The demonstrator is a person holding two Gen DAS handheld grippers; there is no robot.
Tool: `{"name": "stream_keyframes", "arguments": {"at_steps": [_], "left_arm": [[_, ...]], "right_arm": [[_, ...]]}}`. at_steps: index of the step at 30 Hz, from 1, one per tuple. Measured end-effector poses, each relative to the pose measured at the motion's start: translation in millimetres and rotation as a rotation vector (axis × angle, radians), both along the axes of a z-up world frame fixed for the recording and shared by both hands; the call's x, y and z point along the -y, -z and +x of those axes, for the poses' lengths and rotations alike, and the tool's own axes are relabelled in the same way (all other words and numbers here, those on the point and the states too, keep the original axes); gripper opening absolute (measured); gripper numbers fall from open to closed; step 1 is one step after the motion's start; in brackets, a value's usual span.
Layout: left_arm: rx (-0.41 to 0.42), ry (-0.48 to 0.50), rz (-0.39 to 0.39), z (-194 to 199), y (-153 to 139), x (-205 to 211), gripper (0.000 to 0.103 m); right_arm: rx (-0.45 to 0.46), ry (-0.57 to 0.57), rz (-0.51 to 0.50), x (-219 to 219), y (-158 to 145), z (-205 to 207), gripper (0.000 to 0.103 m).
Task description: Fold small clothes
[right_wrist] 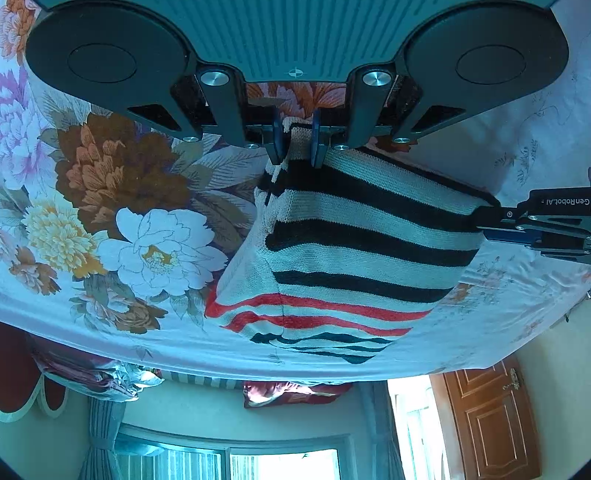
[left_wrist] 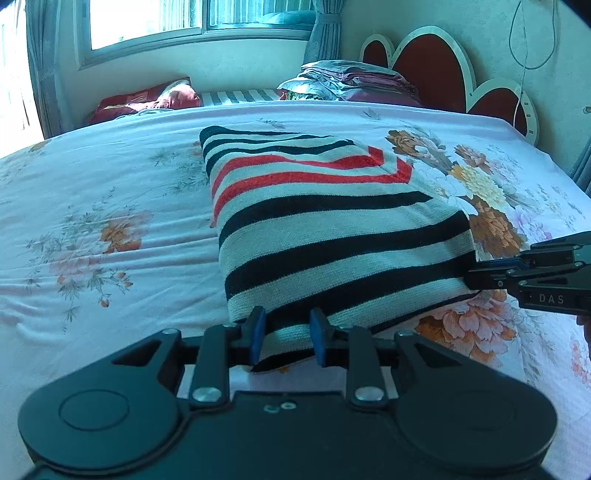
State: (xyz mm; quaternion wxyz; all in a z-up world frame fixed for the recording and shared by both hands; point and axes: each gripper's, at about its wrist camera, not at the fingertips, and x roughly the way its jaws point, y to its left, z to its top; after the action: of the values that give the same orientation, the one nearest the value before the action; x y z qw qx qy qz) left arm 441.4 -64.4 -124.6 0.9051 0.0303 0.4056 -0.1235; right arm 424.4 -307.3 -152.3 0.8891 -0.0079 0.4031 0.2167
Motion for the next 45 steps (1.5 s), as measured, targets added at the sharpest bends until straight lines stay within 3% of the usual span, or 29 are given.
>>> {"name": "stream_keyframes", "arguments": {"at_steps": [2, 7, 12, 16, 19, 22, 26, 29, 30, 32, 34, 37, 40, 42, 43, 44, 45], "left_arm": [[0.0, -0.008, 0.014, -3, -4, 0, 0.026], [0.047, -0.02, 0.016, 8, -26, 3, 0.024], [0.081, -0.03, 0.025, 37, -33, 15, 0.036], [0.06, -0.065, 0.024, 68, -25, 22, 0.046], [0.02, -0.077, 0.044, 83, -10, 23, 0.056], [0.005, -0.041, 0.114, 85, -5, 28, 0.056], [-0.005, -0.033, 0.123, 84, -9, 28, 0.056], [0.04, -0.041, 0.113, 76, -22, 20, 0.058], [0.054, -0.045, 0.117, 73, -25, 15, 0.058], [0.038, -0.05, 0.104, 74, -24, 4, 0.06], [0.007, -0.074, 0.061, 78, -20, -9, 0.069], [-0.043, -0.129, -0.056, 88, -18, -26, 0.071], [-0.047, -0.168, -0.109, 92, -18, -34, 0.071], [-0.008, -0.214, -0.093, 89, -23, -39, 0.063], [0.003, -0.227, -0.103, 89, -25, -44, 0.022], [-0.006, -0.234, -0.142, 89, -27, -51, 0.004], [0.016, -0.245, -0.171, 86, -30, -57, 0.0]], "right_arm": [[0.004, 0.005, 0.01, 2, -6, -2, 0.014], [0.12, 0.017, 0.08, 5, -37, -7, 0.014], [0.167, 0.006, 0.096, -13, -51, 22, 0.014], [0.155, -0.01, 0.086, -30, -41, 50, 0.014], [0.085, -0.01, 0.01, -39, -20, 68, 0.014], [0.095, -0.027, -0.012, -38, -2, 68, 0.013], [0.092, -0.028, -0.012, -36, -1, 67, 0.013], [0.097, 0.017, 0.08, -16, -17, 64, 0.015], [0.098, 0.054, 0.125, -3, -21, 62, 0.039], [0.055, 0.114, 0.249, 28, -24, 65, 0.074], [-0.023, 0.143, 0.364, 53, -20, 74, 0.074], [-0.113, 0.161, 0.506, 76, -10, 88, 0.074], [-0.166, 0.171, 0.579, 85, -1, 96, 0.074], [-0.169, 0.166, 0.58, 86, 1, 97, 0.074], [-0.174, 0.164, 0.589, 88, 3, 95, 0.074], [-0.177, 0.168, 0.595, 89, 6, 95, 0.074], [-0.179, 0.174, 0.598, 90, 7, 94, 0.074]]}}
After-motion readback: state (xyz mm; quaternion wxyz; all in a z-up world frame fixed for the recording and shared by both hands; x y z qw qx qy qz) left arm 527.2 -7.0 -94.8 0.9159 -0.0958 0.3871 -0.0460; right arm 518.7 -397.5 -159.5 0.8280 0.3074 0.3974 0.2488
